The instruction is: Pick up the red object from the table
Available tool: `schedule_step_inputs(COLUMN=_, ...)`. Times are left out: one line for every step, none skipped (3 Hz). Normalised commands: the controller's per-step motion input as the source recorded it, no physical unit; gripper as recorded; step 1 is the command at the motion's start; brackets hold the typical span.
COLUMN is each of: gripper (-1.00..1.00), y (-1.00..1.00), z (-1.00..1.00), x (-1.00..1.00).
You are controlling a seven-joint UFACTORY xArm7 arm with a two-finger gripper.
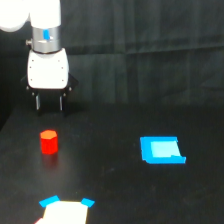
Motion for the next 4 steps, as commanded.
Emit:
schedule_step_inputs(gripper=1.0, y=-1.0, z=0.24, x=-0.27)
schedule_step_inputs(gripper=1.0, y=-1.0, z=0.04, x=-0.56)
schedule_step_inputs(gripper=1.0, y=-1.0, z=0.1, x=0.24)
schedule_step_inputs(gripper=0.47, y=-1.0, z=-0.03, x=0.66)
